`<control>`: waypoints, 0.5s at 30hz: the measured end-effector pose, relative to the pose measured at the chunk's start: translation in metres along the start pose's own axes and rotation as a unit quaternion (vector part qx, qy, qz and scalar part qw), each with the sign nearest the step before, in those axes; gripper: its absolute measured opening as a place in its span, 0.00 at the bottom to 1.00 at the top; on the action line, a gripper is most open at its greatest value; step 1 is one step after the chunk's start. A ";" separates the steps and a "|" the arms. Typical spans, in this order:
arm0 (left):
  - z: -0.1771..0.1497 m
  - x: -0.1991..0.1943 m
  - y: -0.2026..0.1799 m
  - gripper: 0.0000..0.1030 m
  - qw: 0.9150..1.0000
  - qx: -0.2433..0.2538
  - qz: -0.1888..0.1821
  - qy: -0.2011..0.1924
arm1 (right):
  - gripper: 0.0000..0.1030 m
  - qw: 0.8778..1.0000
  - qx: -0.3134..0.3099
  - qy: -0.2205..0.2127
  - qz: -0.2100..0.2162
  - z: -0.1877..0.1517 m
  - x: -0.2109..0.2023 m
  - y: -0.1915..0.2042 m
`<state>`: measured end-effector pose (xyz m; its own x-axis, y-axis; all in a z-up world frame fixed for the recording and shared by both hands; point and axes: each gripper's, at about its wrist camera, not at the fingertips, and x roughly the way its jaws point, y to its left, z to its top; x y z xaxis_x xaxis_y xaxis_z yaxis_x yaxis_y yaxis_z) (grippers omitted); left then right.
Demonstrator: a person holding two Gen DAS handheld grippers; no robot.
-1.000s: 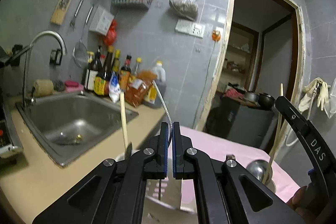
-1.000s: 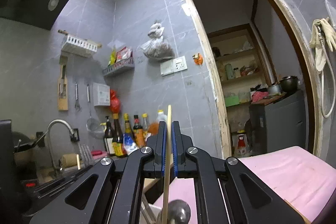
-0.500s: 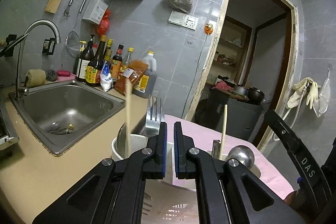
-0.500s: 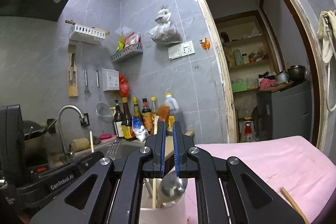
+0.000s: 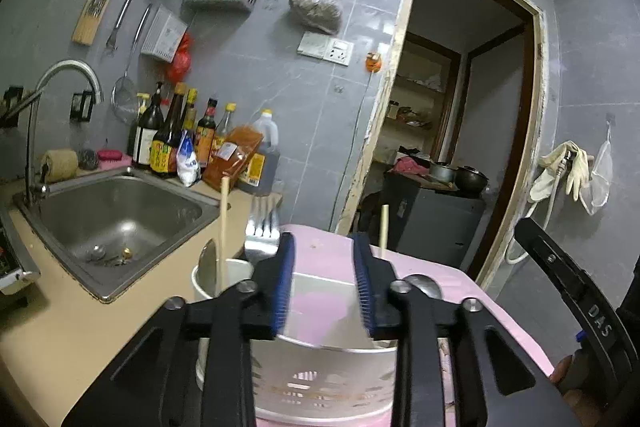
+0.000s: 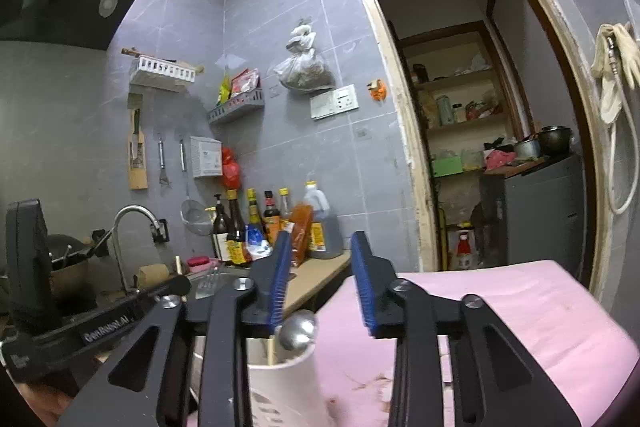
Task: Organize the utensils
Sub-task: 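Open both tools to release the fork and chopstick into the caddy, then move both tools back down to the remaining wooden chopsticks on the table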
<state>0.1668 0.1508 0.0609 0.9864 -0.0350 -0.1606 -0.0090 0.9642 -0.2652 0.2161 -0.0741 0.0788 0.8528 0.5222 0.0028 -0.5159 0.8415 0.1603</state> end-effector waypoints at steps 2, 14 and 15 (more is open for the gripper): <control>0.001 -0.004 -0.009 0.36 1.000 0.007 -0.007 -0.004 | 0.48 1.000 -0.003 -0.001 -0.006 0.003 -0.009 -0.007; -0.008 -0.015 -0.081 0.72 0.996 0.055 -0.064 0.014 | 0.94 0.996 -0.036 0.014 -0.079 0.020 -0.077 -0.074; -0.010 -0.014 -0.088 0.72 0.995 0.062 -0.070 0.019 | 0.98 0.996 -0.038 0.015 -0.085 0.020 -0.083 -0.080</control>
<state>0.1522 0.0640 0.0764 0.9695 -0.1785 -0.1678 0.1503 0.9743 -0.1680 0.1885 -0.1875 0.0858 0.9262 0.3740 -0.0485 -0.3696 0.9257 0.0803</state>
